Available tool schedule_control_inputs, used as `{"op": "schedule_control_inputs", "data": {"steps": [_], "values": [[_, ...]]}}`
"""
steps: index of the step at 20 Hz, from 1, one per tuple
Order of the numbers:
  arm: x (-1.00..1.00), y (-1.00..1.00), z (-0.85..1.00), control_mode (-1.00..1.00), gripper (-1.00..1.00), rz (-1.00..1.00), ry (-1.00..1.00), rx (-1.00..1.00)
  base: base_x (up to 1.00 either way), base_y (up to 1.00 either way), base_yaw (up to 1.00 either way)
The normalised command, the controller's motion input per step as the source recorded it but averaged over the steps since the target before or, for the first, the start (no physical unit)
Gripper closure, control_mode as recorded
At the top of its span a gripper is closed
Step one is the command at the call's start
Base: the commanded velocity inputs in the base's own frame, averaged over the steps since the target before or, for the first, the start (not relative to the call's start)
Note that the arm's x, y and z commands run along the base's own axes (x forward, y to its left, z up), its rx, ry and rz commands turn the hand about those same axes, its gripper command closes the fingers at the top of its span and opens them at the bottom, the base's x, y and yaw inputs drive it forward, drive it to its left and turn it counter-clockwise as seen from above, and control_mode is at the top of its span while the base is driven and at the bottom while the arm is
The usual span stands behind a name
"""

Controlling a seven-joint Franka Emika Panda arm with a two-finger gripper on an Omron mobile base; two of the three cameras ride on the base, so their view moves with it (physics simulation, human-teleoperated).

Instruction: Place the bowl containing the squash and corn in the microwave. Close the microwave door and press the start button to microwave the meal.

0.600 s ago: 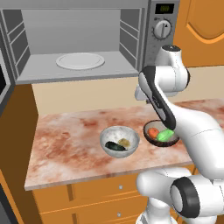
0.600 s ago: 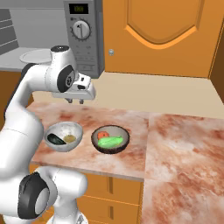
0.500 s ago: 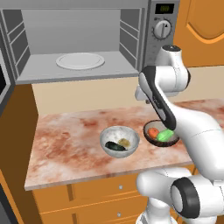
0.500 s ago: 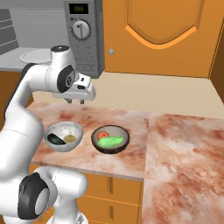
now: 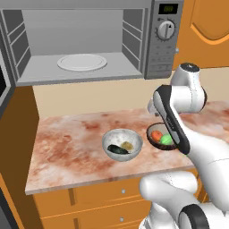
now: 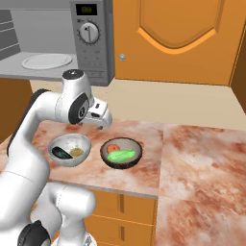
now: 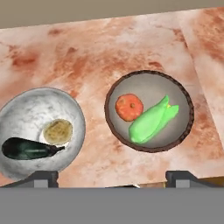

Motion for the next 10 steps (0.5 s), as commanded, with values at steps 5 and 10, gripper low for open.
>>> {"op": "schedule_control_inputs", "data": {"steps": [5, 10], "values": [[-0.13, -0.48, -0.65, -1.00, -1.00, -0.14, -0.19, 0.13, 0.00, 0.00, 0.00], [-0.01, -0.52, -0.58, -1.00, -1.00, -0.15, -0.04, 0.14, 0.00, 0.00, 0.00]]}}
